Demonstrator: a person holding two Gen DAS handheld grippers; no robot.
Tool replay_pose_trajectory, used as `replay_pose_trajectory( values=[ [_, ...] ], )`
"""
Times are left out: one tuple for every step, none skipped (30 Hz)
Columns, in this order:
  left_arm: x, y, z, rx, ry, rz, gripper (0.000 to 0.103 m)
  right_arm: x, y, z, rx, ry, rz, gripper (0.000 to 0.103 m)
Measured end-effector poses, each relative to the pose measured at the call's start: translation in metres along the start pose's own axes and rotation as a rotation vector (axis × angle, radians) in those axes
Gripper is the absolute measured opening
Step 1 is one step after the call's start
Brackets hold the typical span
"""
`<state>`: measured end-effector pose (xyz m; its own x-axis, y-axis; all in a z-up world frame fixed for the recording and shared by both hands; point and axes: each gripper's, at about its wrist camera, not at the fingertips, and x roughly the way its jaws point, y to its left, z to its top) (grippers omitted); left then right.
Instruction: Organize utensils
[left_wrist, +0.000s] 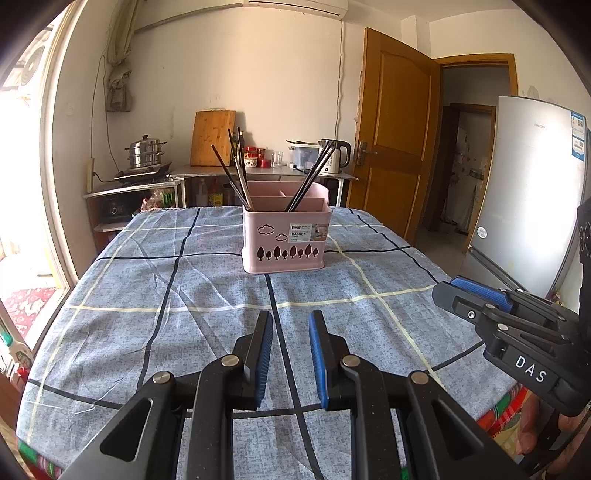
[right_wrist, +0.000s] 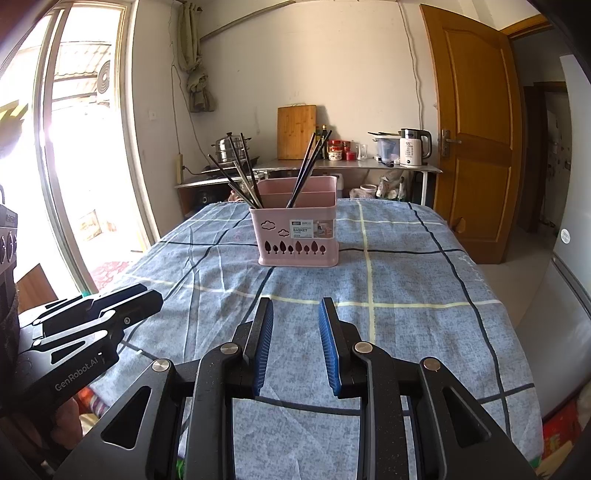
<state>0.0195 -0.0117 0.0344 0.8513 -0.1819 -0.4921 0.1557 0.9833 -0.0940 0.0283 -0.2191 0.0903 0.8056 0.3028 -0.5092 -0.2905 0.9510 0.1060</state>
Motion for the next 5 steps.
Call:
replay_pose_trajectory(
  values=[
    [-0.0007,-0.0004,0.0001,0.003,-0.004,0.003,0.02,0.0,0.0001,0.0,-0.001,-0.001,-0.001,0.026],
    [-0.0013,-0.0006,0.0001,0.005,-0.007,0.004,0.02,-0.0001,0.0002,-0.0001,-0.002,-0.001,-0.001,0.026],
    [-0.0015,-0.0006,0.0001,0.005,-0.008,0.003,0.02,0.0,0.0,0.0,-0.001,-0.001,0.0,0.026],
    [-0.0018,-0.0001,0.0002,0.001,-0.01,0.0,0.02,0.0002,-0.0001,0.0,-0.001,-0.001,0.001,0.026],
    [-0.0019,0.0004,0.0003,-0.002,-0.011,-0.002,0.02,0.0003,-0.0003,-0.0001,-0.002,0.0,0.0,0.026]
  ],
)
